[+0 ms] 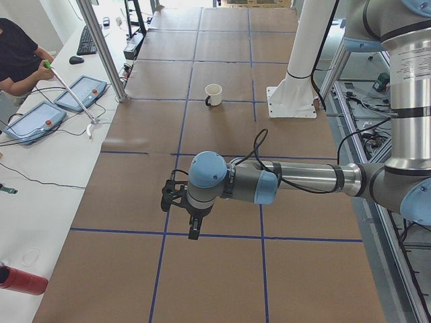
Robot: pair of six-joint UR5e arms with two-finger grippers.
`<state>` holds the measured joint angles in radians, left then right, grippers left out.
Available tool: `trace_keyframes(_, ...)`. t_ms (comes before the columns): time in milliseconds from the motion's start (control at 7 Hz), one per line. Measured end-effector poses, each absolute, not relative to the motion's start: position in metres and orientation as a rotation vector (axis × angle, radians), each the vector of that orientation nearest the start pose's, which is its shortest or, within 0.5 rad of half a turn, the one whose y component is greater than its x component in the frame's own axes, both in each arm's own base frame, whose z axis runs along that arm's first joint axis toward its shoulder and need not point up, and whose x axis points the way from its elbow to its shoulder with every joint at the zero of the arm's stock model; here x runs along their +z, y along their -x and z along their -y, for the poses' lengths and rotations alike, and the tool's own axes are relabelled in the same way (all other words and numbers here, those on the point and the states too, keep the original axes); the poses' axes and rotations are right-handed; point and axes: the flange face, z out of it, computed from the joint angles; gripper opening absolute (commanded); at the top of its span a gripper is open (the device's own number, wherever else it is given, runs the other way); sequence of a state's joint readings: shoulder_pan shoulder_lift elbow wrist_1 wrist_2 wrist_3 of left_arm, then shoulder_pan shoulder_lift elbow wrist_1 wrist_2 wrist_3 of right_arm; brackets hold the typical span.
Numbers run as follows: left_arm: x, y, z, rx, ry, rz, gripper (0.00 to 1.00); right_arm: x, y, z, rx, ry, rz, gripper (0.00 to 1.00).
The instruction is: Flip mug
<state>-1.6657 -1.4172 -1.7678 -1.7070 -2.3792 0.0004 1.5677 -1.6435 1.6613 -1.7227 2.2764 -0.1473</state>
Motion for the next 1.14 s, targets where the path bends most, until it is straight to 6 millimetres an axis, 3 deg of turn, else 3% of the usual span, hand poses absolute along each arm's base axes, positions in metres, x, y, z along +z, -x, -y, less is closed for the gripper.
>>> trace_keyframes(1143, 0.619, 0.101, 0.421, -0.001, -0.223, -0.797, 1.00, 0.668, -0.067, 0.450, -0.096, 0.078, 0.712, 1.00)
